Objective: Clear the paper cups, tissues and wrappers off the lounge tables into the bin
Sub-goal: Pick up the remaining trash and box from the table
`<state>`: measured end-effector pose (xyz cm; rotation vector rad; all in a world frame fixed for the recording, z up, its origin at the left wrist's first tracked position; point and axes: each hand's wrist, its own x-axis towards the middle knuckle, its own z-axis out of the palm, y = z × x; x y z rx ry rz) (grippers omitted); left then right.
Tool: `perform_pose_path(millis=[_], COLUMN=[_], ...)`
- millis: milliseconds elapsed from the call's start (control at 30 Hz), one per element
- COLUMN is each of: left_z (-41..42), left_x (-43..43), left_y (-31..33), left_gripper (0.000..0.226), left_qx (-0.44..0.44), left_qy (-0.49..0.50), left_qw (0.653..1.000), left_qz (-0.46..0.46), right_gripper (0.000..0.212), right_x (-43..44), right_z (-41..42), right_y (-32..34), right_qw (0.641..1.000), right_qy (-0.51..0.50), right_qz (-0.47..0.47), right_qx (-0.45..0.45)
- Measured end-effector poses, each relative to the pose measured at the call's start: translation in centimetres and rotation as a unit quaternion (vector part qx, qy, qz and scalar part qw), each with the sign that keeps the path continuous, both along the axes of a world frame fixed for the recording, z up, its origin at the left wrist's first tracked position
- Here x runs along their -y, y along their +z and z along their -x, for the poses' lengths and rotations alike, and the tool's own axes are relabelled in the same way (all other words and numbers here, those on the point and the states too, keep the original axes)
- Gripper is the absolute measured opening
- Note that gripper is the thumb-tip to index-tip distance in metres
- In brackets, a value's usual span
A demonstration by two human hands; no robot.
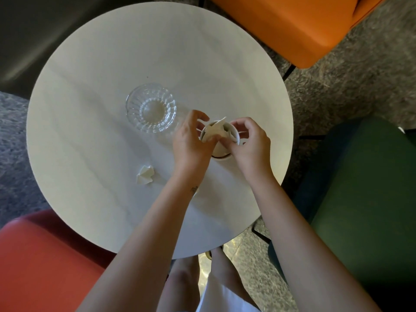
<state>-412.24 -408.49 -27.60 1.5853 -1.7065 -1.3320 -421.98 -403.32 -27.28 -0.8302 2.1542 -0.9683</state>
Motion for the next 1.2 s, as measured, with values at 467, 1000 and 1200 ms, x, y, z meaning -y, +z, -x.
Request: perform_pose_path(millis=[467,1000,1200], left_z=[1.8,-5.1,-12.4], left_x=[1.2,0.8,-0.3], left_y=[-1.3,1.7,-1.4], left_gripper=[0.025,0.022,0.031], left_qx=[0.122,-0.011,0.184], left_qy=[-0.014,0.029,0.054], left_qw=[0.992,0.999,0.98], left_qz=[0.0,0.024,-0.043], right_gripper=[0.023,0.03,0.021], right_x=[2.0,0.5,1.0], right_z=[0.0,-2.6,-8.7], right_y=[-0.8,3.5,2.8], right_qw=[0.986,0.988,0.972], right_qy=[0.006,-0.008,0.109], right_qz=[-0.141,0.094,0.164], right_qx=[-0.09,-0.124,-0.128])
